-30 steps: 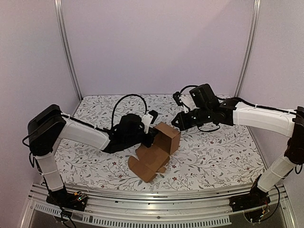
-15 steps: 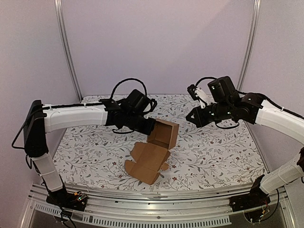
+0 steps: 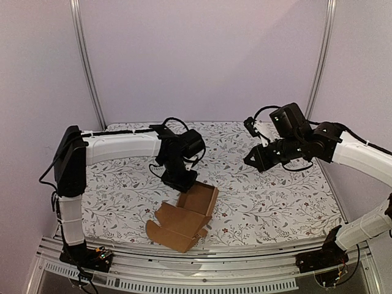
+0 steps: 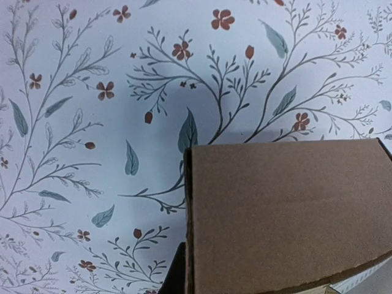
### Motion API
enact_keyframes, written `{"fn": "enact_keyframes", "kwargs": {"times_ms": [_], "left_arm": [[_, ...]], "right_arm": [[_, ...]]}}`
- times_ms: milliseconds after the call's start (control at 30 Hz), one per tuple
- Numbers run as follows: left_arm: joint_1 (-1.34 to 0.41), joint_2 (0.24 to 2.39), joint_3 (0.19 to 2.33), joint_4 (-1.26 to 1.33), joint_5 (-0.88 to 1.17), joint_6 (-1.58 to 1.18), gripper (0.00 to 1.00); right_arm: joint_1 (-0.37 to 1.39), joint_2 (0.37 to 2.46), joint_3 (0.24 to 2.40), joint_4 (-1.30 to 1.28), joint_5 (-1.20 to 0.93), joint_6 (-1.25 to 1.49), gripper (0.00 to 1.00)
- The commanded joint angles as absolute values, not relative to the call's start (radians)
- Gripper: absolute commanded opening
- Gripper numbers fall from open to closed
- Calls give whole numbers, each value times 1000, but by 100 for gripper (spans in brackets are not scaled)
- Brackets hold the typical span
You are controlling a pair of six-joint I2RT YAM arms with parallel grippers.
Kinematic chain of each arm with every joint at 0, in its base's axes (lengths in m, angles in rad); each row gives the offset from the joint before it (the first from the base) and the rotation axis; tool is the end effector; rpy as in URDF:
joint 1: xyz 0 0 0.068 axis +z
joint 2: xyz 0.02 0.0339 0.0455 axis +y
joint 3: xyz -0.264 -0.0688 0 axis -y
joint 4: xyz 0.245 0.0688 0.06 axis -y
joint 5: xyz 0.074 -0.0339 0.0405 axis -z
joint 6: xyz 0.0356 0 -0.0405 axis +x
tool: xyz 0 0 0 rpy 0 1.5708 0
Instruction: Fold the paper box
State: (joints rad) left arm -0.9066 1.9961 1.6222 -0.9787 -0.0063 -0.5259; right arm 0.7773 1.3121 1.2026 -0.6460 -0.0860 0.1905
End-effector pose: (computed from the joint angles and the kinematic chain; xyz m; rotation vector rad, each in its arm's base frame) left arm 0.2484 -0.3169 0.2133 0.5601 2.9125 -0.2062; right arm 0.1990 0.2001 0.3265 -0.7357 2.2811 0.5727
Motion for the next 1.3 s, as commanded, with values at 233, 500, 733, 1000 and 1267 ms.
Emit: {"fn": "enact_keyframes", "kwargs": {"times_ms": [233, 500, 733, 1000, 1267], "left_arm": [[-896, 2138, 1726, -1190, 108, -579, 0], [-874, 2206, 1797, -1279, 130, -563, 0], [-856, 2251, 1850, -1306, 174, -583, 4], [-850, 2273, 1884, -1313, 200, -617, 20], [-850, 2231, 1901, -1315, 185, -636, 31]], "right_arm": [[773, 1273, 1066, -597, -118, 250, 6], [774, 1233, 1009, -552, -122, 268, 8], [774, 1209, 965, -514, -129, 280, 11], [773, 1187, 938, -501, -126, 277, 13], [775, 1172, 937, -487, -143, 285, 16]]}}
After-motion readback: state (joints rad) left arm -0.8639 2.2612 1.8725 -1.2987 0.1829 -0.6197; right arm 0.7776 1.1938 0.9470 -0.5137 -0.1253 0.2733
